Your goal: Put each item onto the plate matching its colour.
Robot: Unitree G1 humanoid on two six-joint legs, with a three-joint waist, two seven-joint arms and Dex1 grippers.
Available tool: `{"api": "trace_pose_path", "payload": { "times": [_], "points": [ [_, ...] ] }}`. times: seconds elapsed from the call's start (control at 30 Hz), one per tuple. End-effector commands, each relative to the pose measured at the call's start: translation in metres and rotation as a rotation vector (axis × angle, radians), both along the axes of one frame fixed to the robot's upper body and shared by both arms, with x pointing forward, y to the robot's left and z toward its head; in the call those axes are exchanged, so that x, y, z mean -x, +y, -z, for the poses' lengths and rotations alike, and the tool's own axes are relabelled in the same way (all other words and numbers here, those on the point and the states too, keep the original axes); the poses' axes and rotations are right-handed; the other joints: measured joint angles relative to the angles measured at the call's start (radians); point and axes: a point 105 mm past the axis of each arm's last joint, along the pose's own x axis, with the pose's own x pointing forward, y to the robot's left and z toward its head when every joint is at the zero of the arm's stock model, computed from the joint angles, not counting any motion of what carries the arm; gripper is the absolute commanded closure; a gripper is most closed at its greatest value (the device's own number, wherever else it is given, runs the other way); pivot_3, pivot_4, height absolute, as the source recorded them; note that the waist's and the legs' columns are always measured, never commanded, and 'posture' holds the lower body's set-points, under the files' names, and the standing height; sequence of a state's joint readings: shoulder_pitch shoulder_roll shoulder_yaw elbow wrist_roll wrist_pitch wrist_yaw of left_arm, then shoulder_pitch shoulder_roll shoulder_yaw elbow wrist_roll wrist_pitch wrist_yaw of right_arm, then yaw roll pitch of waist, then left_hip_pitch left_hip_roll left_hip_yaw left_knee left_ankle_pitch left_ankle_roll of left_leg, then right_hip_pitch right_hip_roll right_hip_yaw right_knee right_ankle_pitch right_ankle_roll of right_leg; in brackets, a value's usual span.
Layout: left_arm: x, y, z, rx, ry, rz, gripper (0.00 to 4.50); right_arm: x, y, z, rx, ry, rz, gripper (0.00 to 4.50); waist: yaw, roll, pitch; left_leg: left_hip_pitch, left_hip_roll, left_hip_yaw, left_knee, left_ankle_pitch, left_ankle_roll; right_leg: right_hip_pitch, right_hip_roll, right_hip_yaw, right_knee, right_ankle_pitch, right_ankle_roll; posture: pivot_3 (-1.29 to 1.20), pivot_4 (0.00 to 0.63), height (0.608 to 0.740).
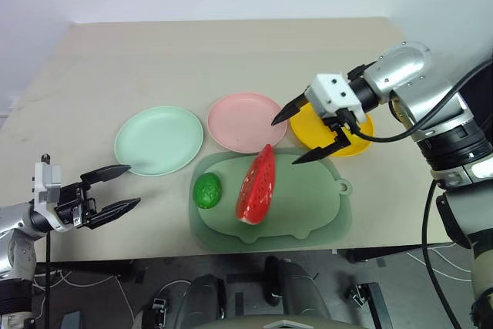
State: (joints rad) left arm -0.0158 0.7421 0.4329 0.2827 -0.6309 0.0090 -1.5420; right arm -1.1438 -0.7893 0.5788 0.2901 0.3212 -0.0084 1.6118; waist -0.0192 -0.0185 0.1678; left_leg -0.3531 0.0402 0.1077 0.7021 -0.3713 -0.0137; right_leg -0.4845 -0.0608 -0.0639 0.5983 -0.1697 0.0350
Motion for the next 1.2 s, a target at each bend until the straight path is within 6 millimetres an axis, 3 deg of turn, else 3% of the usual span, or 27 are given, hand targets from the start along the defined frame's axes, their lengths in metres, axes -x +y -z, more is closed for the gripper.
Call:
{"api": "trace_pose_path", "payload": {
  "times": [0.03,0.43,0.97,1.2],
  "points": [
    [0.003,-0.001,-0.006,-0.039,-0.043,0.008,0.00,0.002,0.009,0.002,0.060,-0.065,-0.108,0.01,0.000,0.000,0.000,0.000,0.000,0.000,0.000,0.000,0.000,0.000,0.000,0.000,0.000,0.000,0.000,0.00,0.150,0.736],
    [0.006,-0.004,-0.001,-0.031,-0.040,-0.006,0.00,0.001,0.045,0.038,0.199,-0.141,-0.304,0.01,0.003,0.000,0.000,0.000,0.001,0.000,0.001,0.002,-0.003,0.000,0.000,0.000,0.001,0.000,-0.001,0.00,0.150,0.736],
    [0.010,-0.008,0.000,-0.015,-0.034,-0.019,0.00,0.018,0.068,0.100,0.360,-0.156,-0.481,0.01,0.001,0.000,0.000,0.000,0.001,0.000,0.003,0.002,-0.004,0.001,0.001,-0.001,0.006,0.000,-0.001,0.00,0.150,0.736],
    [0.007,-0.012,-0.002,-0.009,-0.044,-0.018,0.00,0.025,0.070,0.118,0.393,-0.119,-0.498,0.01,-0.001,-0.001,-0.001,0.016,0.002,-0.001,-0.002,0.002,-0.004,0.014,0.001,-0.002,0.002,-0.001,-0.003,0.00,0.150,0.736]
  ]
}}
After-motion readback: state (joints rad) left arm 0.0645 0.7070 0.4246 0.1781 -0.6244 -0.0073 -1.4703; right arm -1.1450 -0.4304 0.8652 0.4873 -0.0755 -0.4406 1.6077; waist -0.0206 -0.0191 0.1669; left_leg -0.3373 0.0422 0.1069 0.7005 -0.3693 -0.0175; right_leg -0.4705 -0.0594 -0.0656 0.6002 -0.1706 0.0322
